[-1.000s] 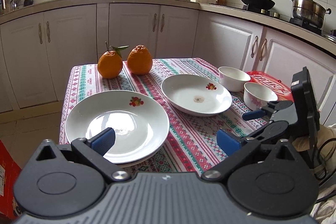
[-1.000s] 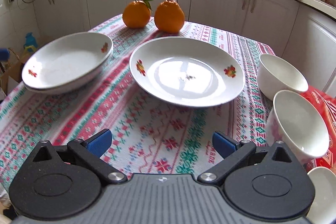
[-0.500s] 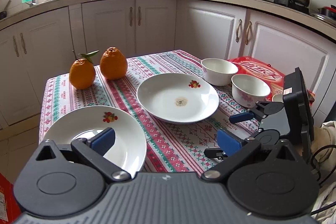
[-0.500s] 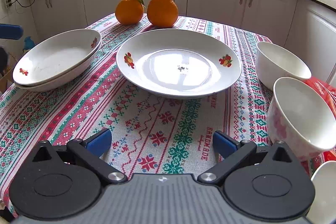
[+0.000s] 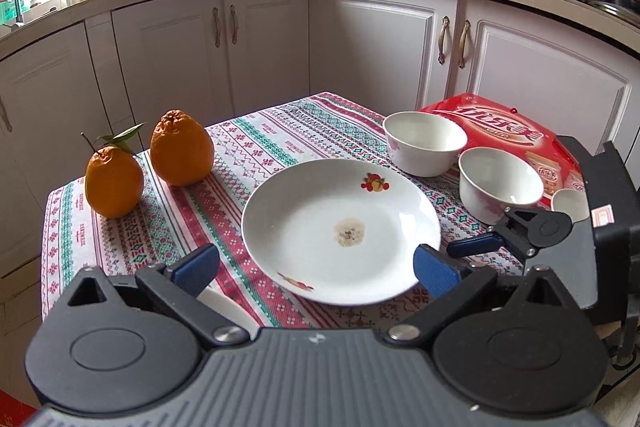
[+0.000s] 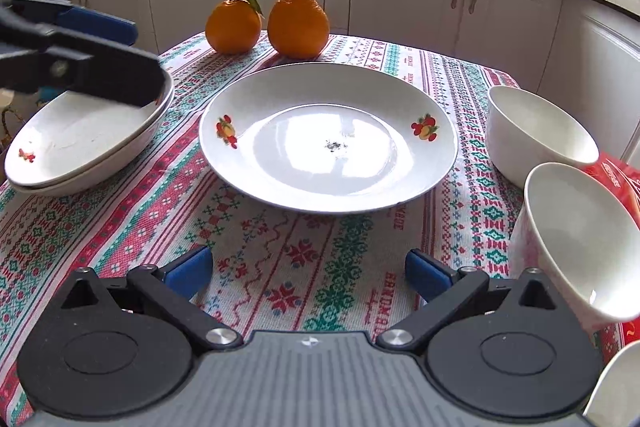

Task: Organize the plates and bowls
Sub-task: 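Reach the left gripper toward a white flower-print plate on the table, then close the left gripper on the rim of the flower-print plate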

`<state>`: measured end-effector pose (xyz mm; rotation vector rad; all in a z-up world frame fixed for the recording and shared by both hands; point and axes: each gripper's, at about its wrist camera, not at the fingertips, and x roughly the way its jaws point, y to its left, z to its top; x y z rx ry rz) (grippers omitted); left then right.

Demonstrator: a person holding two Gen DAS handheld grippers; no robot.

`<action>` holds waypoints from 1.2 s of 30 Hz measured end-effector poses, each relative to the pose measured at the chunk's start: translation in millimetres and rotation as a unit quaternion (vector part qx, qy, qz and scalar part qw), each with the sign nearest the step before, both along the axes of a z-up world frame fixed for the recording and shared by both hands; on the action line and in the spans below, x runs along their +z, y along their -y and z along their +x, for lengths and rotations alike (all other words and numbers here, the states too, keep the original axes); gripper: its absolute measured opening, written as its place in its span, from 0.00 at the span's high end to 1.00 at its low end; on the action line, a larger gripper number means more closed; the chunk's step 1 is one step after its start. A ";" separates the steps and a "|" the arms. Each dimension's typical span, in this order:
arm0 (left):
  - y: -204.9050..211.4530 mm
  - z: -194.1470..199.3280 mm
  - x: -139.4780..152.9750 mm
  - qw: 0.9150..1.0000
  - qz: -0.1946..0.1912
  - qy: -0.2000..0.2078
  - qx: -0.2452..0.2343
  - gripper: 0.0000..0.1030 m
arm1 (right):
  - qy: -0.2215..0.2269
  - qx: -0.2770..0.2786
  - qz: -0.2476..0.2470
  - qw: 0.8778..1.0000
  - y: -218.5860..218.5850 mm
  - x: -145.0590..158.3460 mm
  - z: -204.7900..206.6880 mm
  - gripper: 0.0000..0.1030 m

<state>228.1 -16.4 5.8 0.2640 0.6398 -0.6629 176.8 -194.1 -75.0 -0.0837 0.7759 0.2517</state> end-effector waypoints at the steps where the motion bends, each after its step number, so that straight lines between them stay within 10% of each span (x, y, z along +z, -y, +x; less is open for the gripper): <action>1: 3.4 5.9 -1.0 1.000 0.007 0.001 -0.003 0.01 | 0.000 -0.001 0.000 1.000 0.3 -0.1 2.9 0.00; 36: 81.3 159.8 -63.1 0.978 0.092 -0.162 -0.089 0.14 | 0.008 0.004 0.002 1.000 0.3 -0.8 32.2 0.00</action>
